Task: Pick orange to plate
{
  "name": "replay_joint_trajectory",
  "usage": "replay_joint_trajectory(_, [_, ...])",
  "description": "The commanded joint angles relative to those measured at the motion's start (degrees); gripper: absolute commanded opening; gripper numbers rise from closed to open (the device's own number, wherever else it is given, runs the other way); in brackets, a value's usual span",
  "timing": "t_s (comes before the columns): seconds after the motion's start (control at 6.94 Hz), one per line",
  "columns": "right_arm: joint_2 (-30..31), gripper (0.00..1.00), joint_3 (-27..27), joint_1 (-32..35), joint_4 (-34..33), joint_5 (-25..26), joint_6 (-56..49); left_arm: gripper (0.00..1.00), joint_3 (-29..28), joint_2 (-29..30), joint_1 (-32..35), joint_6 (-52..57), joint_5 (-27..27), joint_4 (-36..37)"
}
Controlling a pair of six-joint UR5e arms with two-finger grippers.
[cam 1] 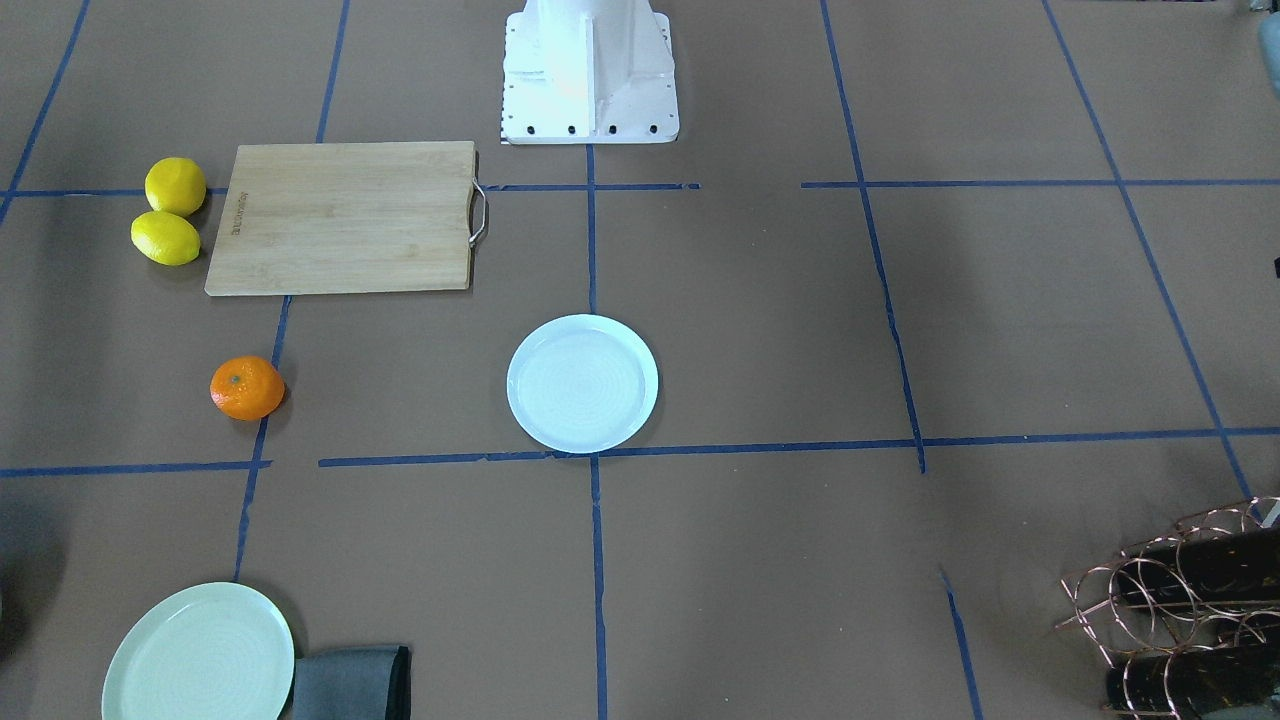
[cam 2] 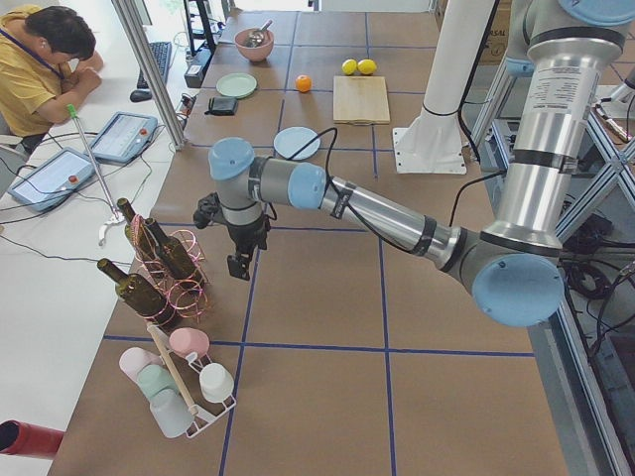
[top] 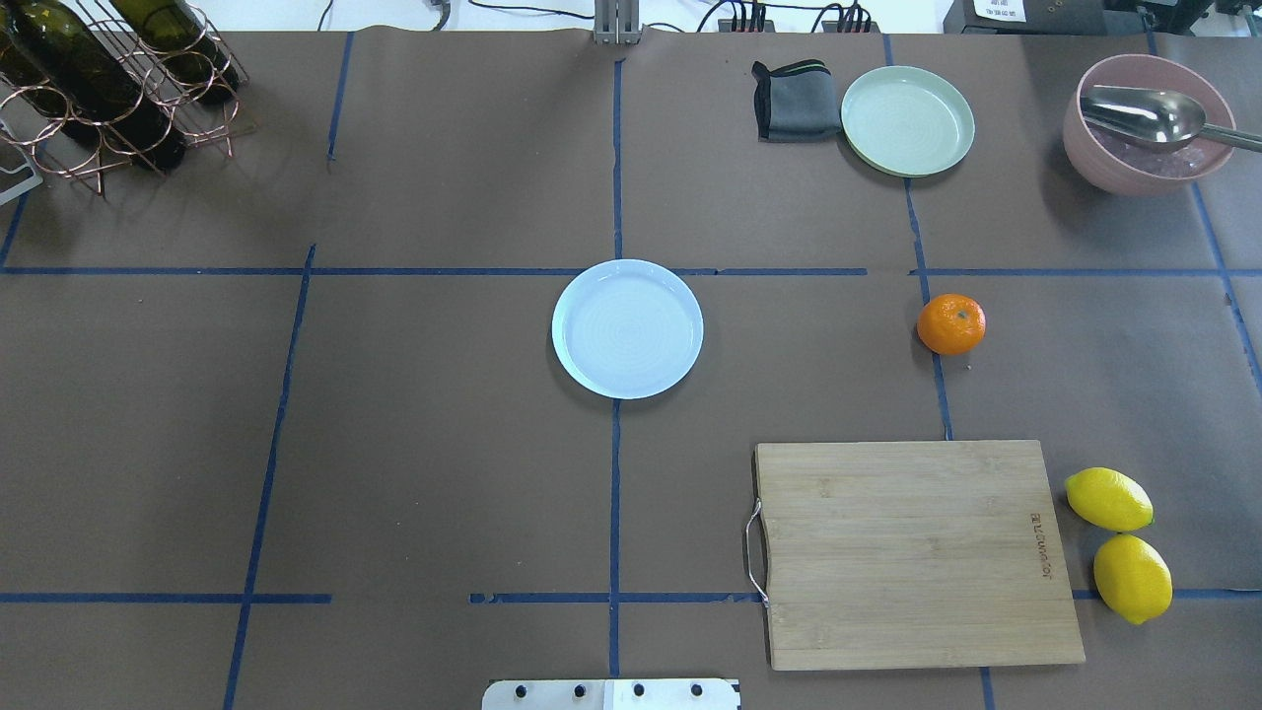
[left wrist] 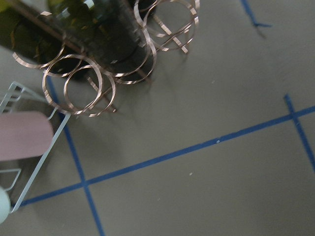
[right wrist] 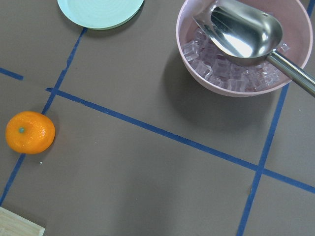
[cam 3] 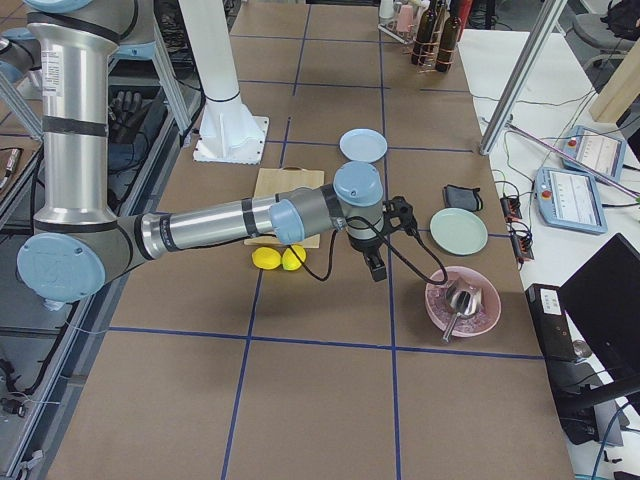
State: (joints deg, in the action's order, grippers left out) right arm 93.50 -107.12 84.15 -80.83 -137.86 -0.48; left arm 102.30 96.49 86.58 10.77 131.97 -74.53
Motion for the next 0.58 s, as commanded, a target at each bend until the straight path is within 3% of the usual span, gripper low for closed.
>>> replay_joint_trajectory(0.0, [-2.6, 1.0, -0.55, -3.7, -0.03, 0.14, 0.56, 1.0, -2.0, -4.63, 4.29, 2.68, 1.97, 0.43])
replay_joint_trajectory(0.14, [-4.62, 1.0, -0.55, -7.9, -0.03, 1.97, 4.65, 1.0, -1.58, -8.12, 5.08, 1.72, 3.11, -2.78])
replay_joint_trajectory(0.29, [-6.21, 1.0, -0.9, -12.56, -0.03, 7.03, 8.17, 1.0, -1.75, -12.16, 5.0, 1.53, 3.38, -11.87])
replay_joint_trajectory(0.43, [-8.14, 1.0, -0.81, -16.17, -0.03, 8.04, 12.91, 1.0, -2.01, -11.68, 4.92, 1.36, 2.6, -13.52])
